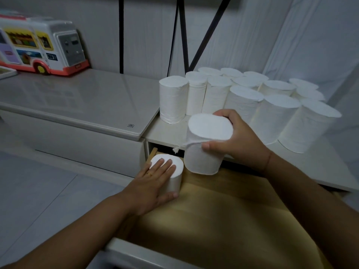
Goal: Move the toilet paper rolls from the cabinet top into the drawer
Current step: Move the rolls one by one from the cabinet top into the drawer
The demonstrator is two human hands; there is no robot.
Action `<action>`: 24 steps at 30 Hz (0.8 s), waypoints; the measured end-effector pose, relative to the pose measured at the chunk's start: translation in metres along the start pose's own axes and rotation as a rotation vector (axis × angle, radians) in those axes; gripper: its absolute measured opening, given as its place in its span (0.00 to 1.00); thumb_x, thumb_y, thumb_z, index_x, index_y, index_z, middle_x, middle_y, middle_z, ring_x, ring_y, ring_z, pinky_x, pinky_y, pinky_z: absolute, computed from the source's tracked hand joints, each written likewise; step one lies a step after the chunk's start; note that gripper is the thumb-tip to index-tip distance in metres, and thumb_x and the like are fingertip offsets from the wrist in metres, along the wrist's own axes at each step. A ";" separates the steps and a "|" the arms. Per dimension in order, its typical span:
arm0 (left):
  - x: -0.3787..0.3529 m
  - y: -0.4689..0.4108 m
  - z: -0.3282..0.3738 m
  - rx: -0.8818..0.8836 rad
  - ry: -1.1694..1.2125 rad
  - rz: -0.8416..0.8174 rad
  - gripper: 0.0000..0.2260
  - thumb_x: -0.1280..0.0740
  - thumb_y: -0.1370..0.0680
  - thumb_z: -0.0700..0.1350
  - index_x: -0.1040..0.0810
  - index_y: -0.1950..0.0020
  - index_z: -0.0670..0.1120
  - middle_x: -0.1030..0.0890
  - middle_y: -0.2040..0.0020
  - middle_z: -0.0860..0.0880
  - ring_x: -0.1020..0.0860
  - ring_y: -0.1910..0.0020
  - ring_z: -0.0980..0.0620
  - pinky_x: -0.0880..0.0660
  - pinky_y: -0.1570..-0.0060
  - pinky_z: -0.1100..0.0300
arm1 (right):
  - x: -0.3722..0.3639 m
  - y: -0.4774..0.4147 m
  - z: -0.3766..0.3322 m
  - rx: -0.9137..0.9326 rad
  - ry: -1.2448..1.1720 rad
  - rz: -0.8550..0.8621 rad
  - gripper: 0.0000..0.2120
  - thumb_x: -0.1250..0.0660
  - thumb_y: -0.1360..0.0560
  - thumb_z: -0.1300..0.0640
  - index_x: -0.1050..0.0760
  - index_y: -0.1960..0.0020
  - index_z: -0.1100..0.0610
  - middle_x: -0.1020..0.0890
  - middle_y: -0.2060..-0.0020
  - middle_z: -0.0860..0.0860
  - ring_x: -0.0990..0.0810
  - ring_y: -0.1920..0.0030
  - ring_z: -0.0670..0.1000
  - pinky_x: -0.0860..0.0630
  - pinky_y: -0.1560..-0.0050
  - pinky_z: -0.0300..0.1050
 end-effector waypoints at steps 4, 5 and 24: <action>-0.004 0.003 0.009 -0.013 0.000 -0.019 0.37 0.58 0.27 0.70 0.63 0.23 0.54 0.65 0.24 0.55 0.68 0.26 0.57 0.69 0.27 0.57 | -0.006 0.036 0.016 -0.053 -0.006 -0.041 0.35 0.19 0.41 0.52 0.34 0.41 0.47 0.28 0.48 0.38 0.27 0.47 0.40 0.25 0.54 0.35; -0.004 0.004 0.010 -0.012 0.003 -0.021 0.37 0.58 0.27 0.70 0.63 0.23 0.54 0.65 0.24 0.55 0.68 0.26 0.57 0.68 0.27 0.57 | -0.011 0.043 0.025 -0.074 -0.002 -0.059 0.35 0.19 0.41 0.53 0.34 0.41 0.47 0.28 0.48 0.38 0.27 0.48 0.41 0.25 0.54 0.35; -0.005 0.009 0.001 0.032 0.071 -0.003 0.38 0.58 0.29 0.70 0.59 0.22 0.55 0.62 0.23 0.56 0.65 0.25 0.58 0.66 0.27 0.58 | -0.068 0.110 0.140 -0.480 -0.193 -0.275 0.34 0.31 0.32 0.39 0.39 0.32 0.48 0.29 0.38 0.49 0.26 0.43 0.52 0.22 0.50 0.44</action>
Point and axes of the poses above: each hand's wrist, its own y-axis away from the middle knuckle, its own x-axis out of the back of the hand, z = x × y, the point moved 9 cm from there along -y, towards the middle knuckle
